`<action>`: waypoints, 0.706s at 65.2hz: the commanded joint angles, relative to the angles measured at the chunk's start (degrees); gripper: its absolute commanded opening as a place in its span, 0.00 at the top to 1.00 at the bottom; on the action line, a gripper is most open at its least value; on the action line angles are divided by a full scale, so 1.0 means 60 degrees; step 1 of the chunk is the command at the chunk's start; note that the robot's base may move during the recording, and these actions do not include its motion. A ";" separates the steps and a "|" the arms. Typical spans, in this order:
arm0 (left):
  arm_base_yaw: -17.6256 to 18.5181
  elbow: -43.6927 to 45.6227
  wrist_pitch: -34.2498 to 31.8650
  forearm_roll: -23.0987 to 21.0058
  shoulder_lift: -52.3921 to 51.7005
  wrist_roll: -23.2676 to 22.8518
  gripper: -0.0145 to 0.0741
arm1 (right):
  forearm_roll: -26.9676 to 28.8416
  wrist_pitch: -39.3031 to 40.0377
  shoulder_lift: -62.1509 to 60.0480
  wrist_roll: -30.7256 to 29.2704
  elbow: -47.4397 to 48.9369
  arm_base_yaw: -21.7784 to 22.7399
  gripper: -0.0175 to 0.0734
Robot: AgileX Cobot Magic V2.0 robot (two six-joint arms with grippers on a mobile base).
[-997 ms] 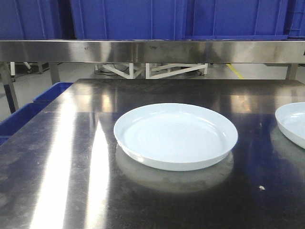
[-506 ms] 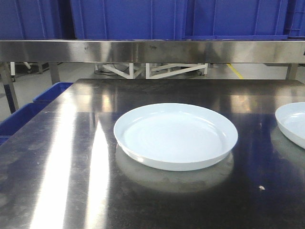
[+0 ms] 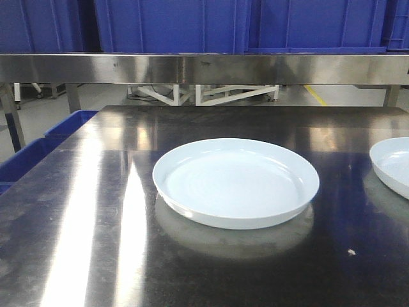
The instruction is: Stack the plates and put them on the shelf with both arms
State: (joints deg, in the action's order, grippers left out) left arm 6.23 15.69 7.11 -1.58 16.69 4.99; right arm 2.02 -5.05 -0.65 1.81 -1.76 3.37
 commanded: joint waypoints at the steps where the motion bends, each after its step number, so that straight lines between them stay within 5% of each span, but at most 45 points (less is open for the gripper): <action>1: -0.0010 0.0356 -0.0814 -0.0103 0.0051 -0.0066 0.74 | -0.0062 0.1040 -0.0173 -0.0037 0.0014 0.0011 0.75; 17: -0.0010 0.0356 -0.0814 -0.0103 0.0051 -0.0066 0.74 | 0.0510 -0.0164 0.0153 -0.0051 0.1081 0.0011 0.75; 32: -0.0010 0.0356 -0.0814 -0.0103 0.0051 -0.0066 0.74 | -0.1166 -0.3417 0.2514 -0.0406 0.3663 0.0011 0.75; 46: -0.0010 0.0356 -0.0814 -0.0103 0.0051 -0.0066 0.74 | -0.1156 -0.3996 0.4529 -0.0368 0.5000 0.0011 0.75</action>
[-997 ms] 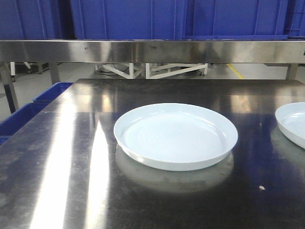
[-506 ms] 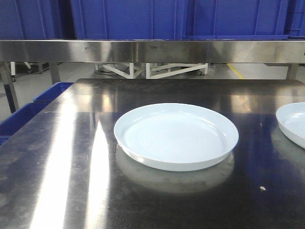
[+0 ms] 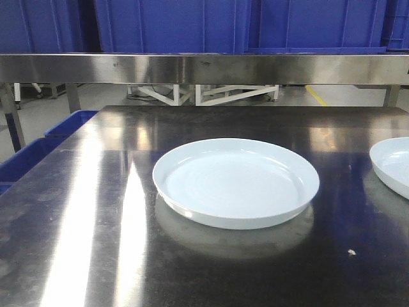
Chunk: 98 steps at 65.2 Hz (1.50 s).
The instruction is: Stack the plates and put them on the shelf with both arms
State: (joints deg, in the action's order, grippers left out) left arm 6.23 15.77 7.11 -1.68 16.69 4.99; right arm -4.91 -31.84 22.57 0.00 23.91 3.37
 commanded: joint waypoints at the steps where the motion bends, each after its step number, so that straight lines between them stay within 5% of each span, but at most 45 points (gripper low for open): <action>1: -0.0010 0.0342 -0.0814 -0.0086 0.0051 -0.0066 0.74 | 0.0036 0.0427 0.0772 -0.0067 0.0794 0.0011 0.75; 23: -0.0010 0.0342 -0.0814 -0.0086 0.0051 -0.0066 0.74 | 0.2177 -0.1092 0.3740 -0.0067 0.2147 0.0011 0.75; 37: -0.0010 0.0342 -0.0814 -0.0086 0.0051 -0.0066 0.74 | 0.2229 -0.1921 0.6349 -0.0077 0.3597 0.0955 0.74; 55: -0.0010 0.0342 -0.0814 -0.0086 0.0051 -0.0066 0.74 | 0.2195 -0.1905 0.8182 -0.0444 0.4897 0.2223 0.47; 64: -0.0010 0.0342 -0.0814 -0.0086 0.0051 -0.0066 0.74 | 0.2088 -0.1955 0.8915 -0.0498 0.5304 0.2685 0.44; 98: -0.0010 0.0342 -0.0814 -0.0086 0.0051 -0.0066 0.74 | 0.2031 -0.2731 1.0382 -0.1650 0.6382 0.3264 0.29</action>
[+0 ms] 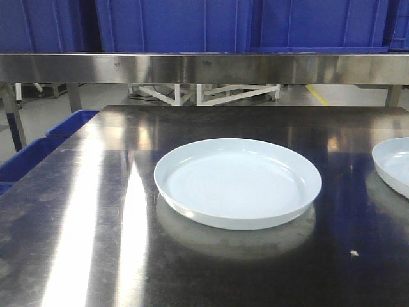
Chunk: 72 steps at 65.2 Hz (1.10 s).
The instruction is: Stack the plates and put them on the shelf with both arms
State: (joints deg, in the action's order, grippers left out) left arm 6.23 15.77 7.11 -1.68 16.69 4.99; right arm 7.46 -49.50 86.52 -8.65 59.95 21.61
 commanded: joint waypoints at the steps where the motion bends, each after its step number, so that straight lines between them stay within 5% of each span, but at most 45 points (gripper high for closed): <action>1: -0.0010 0.0342 -0.0814 -0.0086 0.0051 -0.0066 0.74 | -0.0032 0.0238 -0.0276 -0.0209 0.0375 0.0283 0.29; 65: -0.0010 0.0342 -0.0814 -0.0086 0.0051 -0.0066 0.74 | -0.0041 0.0951 0.1187 -0.0808 0.0375 0.0203 0.30; 72: -0.0010 0.0342 -0.0814 -0.0086 0.0051 -0.0066 0.74 | -0.0032 0.0984 0.1187 -0.0808 0.0375 0.0203 0.38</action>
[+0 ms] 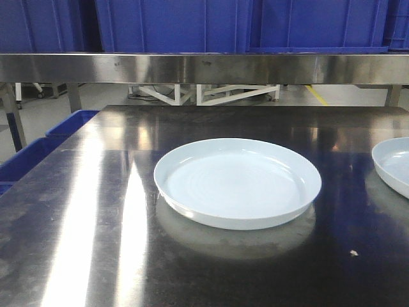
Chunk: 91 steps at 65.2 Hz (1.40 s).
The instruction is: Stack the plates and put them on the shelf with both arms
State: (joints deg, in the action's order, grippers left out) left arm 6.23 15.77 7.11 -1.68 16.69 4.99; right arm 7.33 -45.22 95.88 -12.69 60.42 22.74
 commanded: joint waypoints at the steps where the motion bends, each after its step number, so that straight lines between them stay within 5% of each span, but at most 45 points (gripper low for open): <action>1: -0.0010 0.0342 -0.0814 -0.0086 0.0051 -0.0066 0.74 | -0.0009 0.0271 -0.0373 -0.0134 0.0297 0.0015 0.40; 12: -0.0010 0.0342 -0.0814 -0.0086 0.0051 -0.0066 0.74 | -0.0009 0.0321 -0.0373 -0.0134 0.0297 0.0015 0.61; 32: -0.0010 0.0342 -0.0814 -0.0086 0.0051 -0.0066 0.74 | 0.0363 0.0304 -0.0481 -0.0134 0.0444 0.0201 0.76; 62: -0.0010 0.0342 -0.0814 -0.0086 0.0051 -0.0066 0.74 | 0.2717 -0.0256 -0.1854 -0.0141 0.0717 0.1015 0.75; 76: -0.0010 0.0342 -0.0814 -0.0086 0.0051 -0.0066 0.74 | 0.3788 -0.0601 -0.2487 -0.0141 0.0708 0.0072 0.75; 91: -0.0010 0.0342 -0.0814 -0.0086 0.0051 -0.0066 0.74 | 0.3827 0.0407 -0.2471 0.0220 0.0501 -0.2729 0.75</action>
State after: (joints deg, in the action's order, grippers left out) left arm 6.23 15.77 7.11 -1.68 16.69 4.99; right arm 27.63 -47.36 82.77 -12.45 62.58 11.51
